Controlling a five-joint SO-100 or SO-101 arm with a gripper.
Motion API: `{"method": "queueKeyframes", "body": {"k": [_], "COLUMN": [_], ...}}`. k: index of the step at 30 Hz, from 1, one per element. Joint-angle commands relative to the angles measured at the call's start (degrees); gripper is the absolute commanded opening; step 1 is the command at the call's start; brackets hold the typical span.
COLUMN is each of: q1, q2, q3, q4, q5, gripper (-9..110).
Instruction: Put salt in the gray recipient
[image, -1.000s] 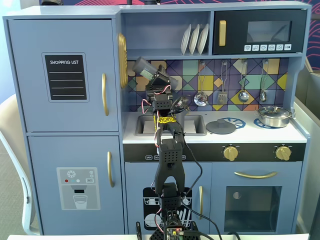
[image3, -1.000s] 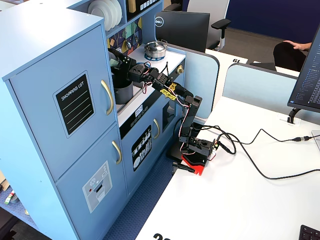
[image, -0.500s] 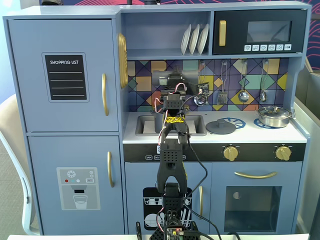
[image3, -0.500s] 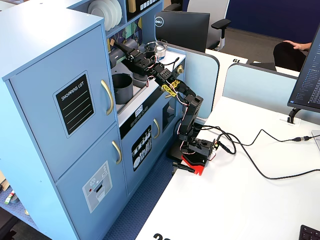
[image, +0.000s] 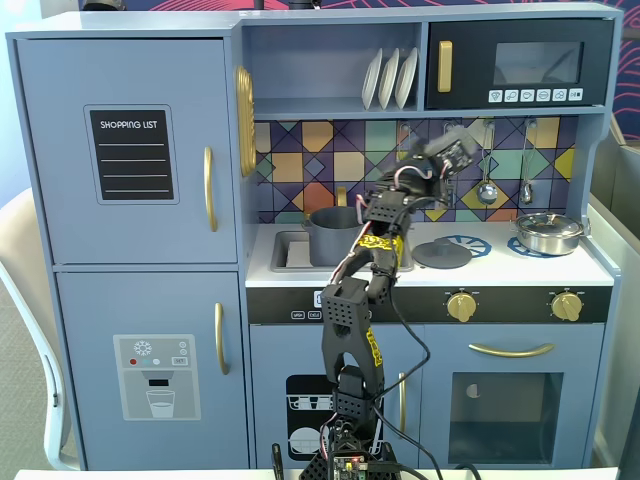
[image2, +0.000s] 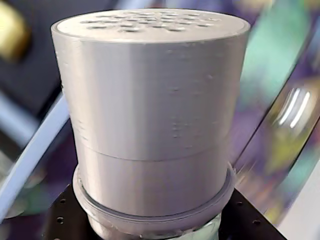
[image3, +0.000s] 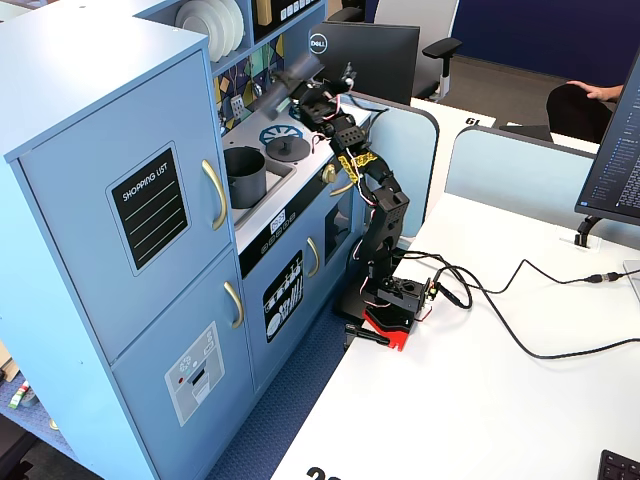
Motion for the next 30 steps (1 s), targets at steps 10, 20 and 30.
{"method": "queueKeyframes", "body": {"k": [10, 20, 30], "q1": [12.9, 12.3, 14.1], "q2": [0.4, -6.2, -11.5], "q3": [11.4, 12.1, 10.5], "q4": [-21.1, -23.4, -24.5], "q5": [-48.8, -56.4, -52.6], "gripper": [0, 0, 0]}}
